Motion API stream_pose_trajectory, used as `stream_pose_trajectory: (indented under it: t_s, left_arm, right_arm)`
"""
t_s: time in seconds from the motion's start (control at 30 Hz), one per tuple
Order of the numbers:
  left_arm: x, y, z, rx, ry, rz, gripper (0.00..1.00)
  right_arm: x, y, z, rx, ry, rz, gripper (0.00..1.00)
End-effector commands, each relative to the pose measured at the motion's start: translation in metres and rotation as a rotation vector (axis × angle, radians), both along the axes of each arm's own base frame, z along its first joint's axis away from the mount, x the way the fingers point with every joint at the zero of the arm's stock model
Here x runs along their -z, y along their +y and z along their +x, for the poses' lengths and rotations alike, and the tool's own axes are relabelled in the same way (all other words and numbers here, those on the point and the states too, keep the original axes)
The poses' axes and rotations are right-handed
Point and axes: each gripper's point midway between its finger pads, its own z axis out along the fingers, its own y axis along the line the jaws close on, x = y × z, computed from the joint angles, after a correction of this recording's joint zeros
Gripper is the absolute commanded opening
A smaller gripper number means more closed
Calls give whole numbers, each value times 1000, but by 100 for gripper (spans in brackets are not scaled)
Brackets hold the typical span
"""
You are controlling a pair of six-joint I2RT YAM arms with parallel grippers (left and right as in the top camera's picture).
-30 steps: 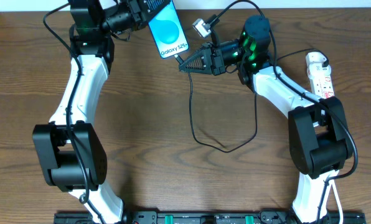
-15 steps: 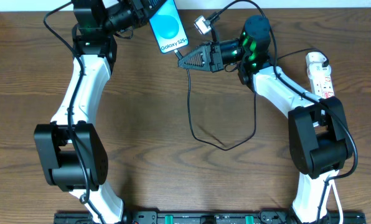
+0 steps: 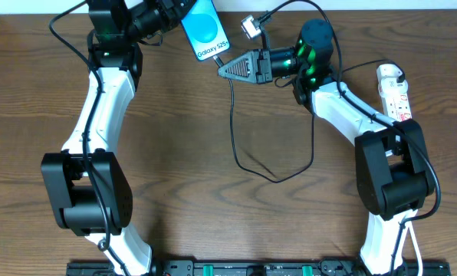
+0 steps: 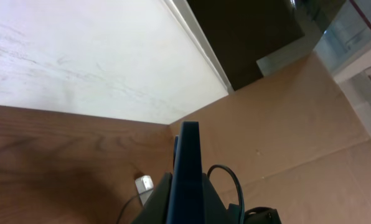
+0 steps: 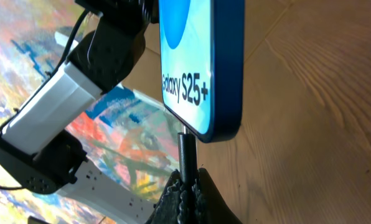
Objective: Plug charger to phone and switch on socket
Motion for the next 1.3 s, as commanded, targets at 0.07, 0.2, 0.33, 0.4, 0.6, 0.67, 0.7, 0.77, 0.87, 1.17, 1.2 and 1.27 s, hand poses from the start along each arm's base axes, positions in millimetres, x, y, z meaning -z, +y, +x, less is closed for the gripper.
stream_pose_trajectory:
  t_s: [0.07,0.2,0.33,0.4,0.6,0.67,0.7,0.77,0.87,1.17,1.2,1.27]
  left_arm:
    - [-13,-15,-15,81,-41,7,7]
    - [-13,-15,-15,80,-41,6,7]
    - [-13,-14,-14,74,-40,6,7]
    - [-13,-14,-14,74,-40,6,7]
    - [-13,-14,-14,74,-40,6,7]
    - [-13,-12,-13,69,-40,6,7]
    - [-13,-10,-12,64,-40,6,7]
    - [-13,-4,-8,38,-33,1,7]
    - [-14,8,-2,-3,-21,-8,7]
    - [-17,23,6,-65,-9,-31,7]
    - [-18,23,6,-66,-5,-37,7]
    - [-19,24,8,-81,-8,-39,8]
  right_arm:
    - [-9,13,21,142,20,27,1]
    - [-10,20,18,138,21,29,1]
    - [-10,25,14,131,22,29,1]
    - [-10,25,14,131,22,30,1]
    - [-10,24,15,135,21,30,1]
    - [-10,23,16,137,21,30,1]
    - [-10,23,17,139,21,30,1]
    - [-10,22,18,142,21,30,1]
    - [-10,19,20,149,21,30,1]
    - [-10,11,31,193,25,34,1]
    - [-10,11,31,193,26,34,1]
    - [-10,11,30,191,28,34,1]
